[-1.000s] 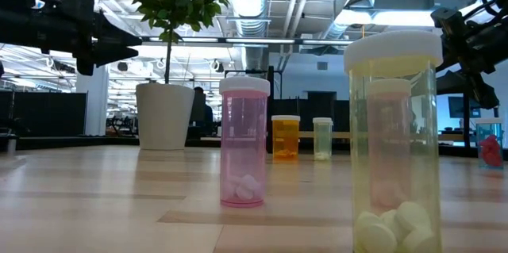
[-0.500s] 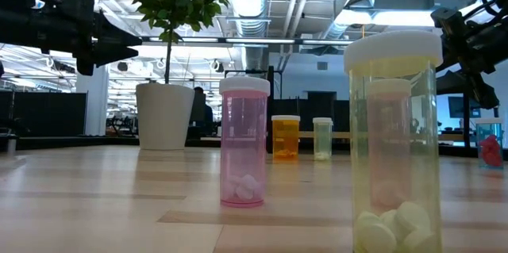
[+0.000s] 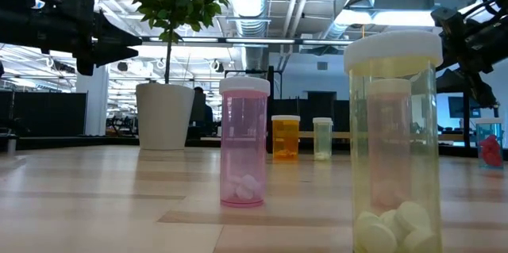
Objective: Pick and place medicine bottles onto shelf by color
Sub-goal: Put the green pill bottle on the shelf
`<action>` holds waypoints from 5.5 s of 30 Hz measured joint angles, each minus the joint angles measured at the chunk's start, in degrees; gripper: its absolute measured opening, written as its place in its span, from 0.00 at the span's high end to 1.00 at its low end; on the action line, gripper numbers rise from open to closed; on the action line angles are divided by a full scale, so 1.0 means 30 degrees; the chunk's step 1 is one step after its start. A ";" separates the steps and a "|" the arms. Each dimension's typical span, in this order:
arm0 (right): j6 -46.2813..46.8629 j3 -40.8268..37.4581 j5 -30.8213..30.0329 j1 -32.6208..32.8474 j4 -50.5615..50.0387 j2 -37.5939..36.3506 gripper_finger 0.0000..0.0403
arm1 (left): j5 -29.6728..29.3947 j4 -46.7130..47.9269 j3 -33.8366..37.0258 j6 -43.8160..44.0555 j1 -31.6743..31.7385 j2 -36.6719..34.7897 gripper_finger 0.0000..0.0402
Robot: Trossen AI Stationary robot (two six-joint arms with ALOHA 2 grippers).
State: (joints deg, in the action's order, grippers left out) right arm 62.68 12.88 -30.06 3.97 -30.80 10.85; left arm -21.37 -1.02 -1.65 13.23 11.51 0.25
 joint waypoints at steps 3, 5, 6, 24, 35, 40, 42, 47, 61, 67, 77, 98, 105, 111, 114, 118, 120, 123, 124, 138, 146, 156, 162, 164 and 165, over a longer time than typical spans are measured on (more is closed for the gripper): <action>-0.0018 0.0000 0.0003 0.0000 -0.0018 0.0000 0.58 | 0.0000 0.0000 0.0000 0.0000 0.0000 0.0000 0.55; -0.0025 0.0000 -0.0010 0.0007 -0.0018 0.0000 0.58 | 0.0000 0.0000 0.0000 0.0005 0.0000 0.0000 0.55; -0.0038 0.0000 -0.0046 0.0000 -0.0018 0.0000 0.58 | 0.0000 0.0007 0.0000 0.0007 0.0000 0.0000 0.55; -0.0764 0.0007 -0.1675 -0.0039 0.6987 0.1717 0.57 | -0.0007 0.0007 0.0000 0.0007 0.0000 0.0007 0.55; 0.2185 0.3432 -0.0658 -0.1613 0.6360 0.7327 0.56 | -0.0002 0.0007 0.0000 0.0007 0.0000 0.0007 0.55; 0.4496 0.7722 0.3006 -0.3327 0.0988 1.1938 0.56 | -0.0007 0.0007 0.0000 0.0007 0.0000 0.0007 0.55; 0.5338 0.9508 0.4571 -0.4005 -0.1156 1.3814 0.56 | -0.0002 0.0007 0.0000 0.0007 0.0000 0.0007 0.55; 0.7591 1.3812 0.7677 -0.5237 -0.6332 1.8110 0.56 | -0.0007 0.0007 0.0000 0.0007 -0.0007 0.0007 0.55; 1.0503 2.1469 1.0333 -0.5712 -1.1092 2.6546 0.56 | -0.0001 0.0007 0.0000 0.0007 0.0000 0.0007 0.55; 1.0682 2.2326 1.1047 -0.5750 -1.1032 2.8177 0.56 | -0.0007 0.0007 0.0000 0.0007 -0.0006 0.0007 0.55; 1.2106 2.2360 1.1581 -0.6167 -0.9824 3.0010 0.39 | 0.0000 0.0007 0.0000 0.0007 0.0000 0.0007 0.55; 1.2511 2.2360 1.2601 -0.6571 -0.8584 3.2591 0.26 | -0.0015 0.0007 0.0000 0.0007 -0.0001 0.0007 0.55; 1.2093 2.2360 1.2630 -0.6625 -0.8578 3.2751 0.30 | -0.0022 0.0007 0.0000 0.0007 0.0000 0.0007 0.55; 1.1909 2.2360 1.2630 -0.6572 -0.8571 3.2764 0.36 | -0.0029 0.0007 0.0000 0.0007 -0.0004 0.0007 0.55; 1.1892 2.2360 1.2626 -0.6572 -0.8591 3.2759 0.42 | -0.0025 0.0007 0.0000 0.0007 0.0000 0.0007 0.55; 1.1902 2.2292 1.2616 -0.6572 -0.8554 3.2756 0.52 | -0.0022 0.0007 0.0000 0.0007 -0.0003 0.0007 0.55; 1.1916 2.2041 1.2609 -0.6572 -0.8290 3.2756 0.57 | -0.0022 0.0007 0.0000 0.0007 0.0000 0.0007 0.55; 1.1909 2.1804 1.2618 -0.6572 -0.7899 3.2747 0.63 | -0.0022 0.0007 0.0000 0.0007 -0.0003 0.0007 0.55; 1.1902 2.1791 1.2630 -0.6572 -0.7889 3.2740 0.65 | -0.0018 0.0007 0.0000 0.0007 -0.0004 0.0007 0.55; 1.2051 2.1774 1.2809 -0.6874 -0.8529 3.2033 0.64 | -0.0015 0.0007 0.0000 0.0007 0.0000 0.0007 0.55; 1.2743 2.1779 1.3009 -0.7871 -0.9756 3.0664 0.66 | -0.0048 0.0007 0.0000 0.0007 -0.0004 0.0007 0.55; 1.5684 2.1784 1.1924 -1.0249 -1.2134 2.9179 0.65 | -0.0022 0.0007 0.0000 0.0007 0.0000 0.0007 0.55; 1.8132 2.1784 1.1924 -1.1694 -1.1909 2.9179 0.65 | -0.0026 0.0007 0.0003 0.0007 0.0000 0.0003 0.55; 1.8645 2.1784 1.1904 -1.2224 -1.1744 2.9181 0.65 | -0.0019 0.0010 0.0003 0.0007 -0.0005 0.0005 0.55; 1.8784 2.1784 1.1823 -1.2483 -1.1698 2.9217 0.65 | -0.0022 0.0014 0.0000 0.0007 -0.0001 0.0001 0.55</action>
State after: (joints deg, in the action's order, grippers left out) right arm 119.04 78.24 5.42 -33.48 -65.89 98.50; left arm -21.43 -0.98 -1.65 13.26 11.51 0.25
